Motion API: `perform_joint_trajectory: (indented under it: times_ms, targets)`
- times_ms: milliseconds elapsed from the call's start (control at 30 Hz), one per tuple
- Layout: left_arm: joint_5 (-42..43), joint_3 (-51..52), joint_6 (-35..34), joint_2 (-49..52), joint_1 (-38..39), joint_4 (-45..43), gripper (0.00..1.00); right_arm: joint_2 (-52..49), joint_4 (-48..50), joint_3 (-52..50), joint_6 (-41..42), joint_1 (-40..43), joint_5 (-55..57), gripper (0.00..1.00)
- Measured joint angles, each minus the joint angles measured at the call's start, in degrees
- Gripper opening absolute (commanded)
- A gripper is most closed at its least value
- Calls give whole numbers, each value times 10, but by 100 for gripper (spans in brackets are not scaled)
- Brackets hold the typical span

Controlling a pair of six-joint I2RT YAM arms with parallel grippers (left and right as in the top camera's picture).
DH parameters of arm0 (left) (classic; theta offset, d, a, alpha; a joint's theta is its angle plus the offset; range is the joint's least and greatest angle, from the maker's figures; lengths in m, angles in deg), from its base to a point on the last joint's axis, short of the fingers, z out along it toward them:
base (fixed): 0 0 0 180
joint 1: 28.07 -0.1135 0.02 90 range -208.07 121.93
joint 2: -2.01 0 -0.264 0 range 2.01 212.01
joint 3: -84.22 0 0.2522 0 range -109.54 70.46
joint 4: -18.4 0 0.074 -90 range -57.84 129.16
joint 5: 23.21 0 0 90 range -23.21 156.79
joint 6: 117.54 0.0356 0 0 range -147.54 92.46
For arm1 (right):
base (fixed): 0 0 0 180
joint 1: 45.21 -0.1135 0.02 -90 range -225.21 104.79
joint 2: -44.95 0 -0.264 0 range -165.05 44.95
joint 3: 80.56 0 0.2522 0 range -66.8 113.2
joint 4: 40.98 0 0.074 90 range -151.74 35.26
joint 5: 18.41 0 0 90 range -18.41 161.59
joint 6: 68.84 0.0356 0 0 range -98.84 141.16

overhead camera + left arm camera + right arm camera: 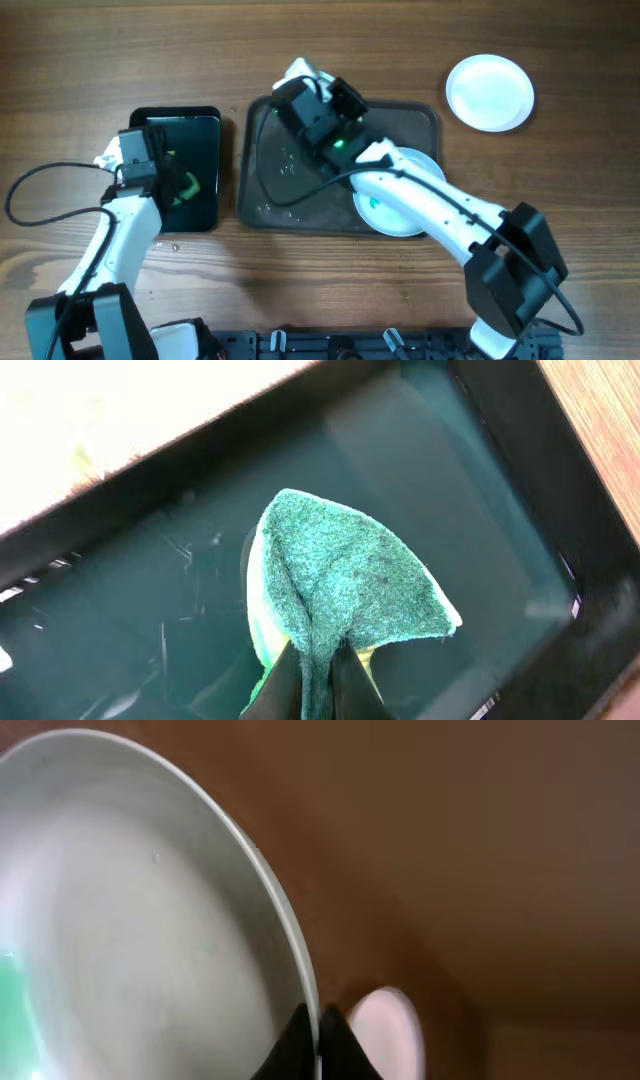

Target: Clean dirty plates on tray and stack at the side

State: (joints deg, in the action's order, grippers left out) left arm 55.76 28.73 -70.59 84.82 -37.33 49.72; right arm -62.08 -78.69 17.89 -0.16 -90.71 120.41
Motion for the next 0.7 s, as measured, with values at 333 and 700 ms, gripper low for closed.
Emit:
perform_joint_trajectory:
  times_ms: [333, 700]
  targets:
    - [34, 1, 2, 60, -10, -41, 4, 2, 240, 1, -332, -82, 172, 4]
    - [50, 1, 3, 78, -10, -60, 4, 7, 210, 0, -380, -96, 193, 4]
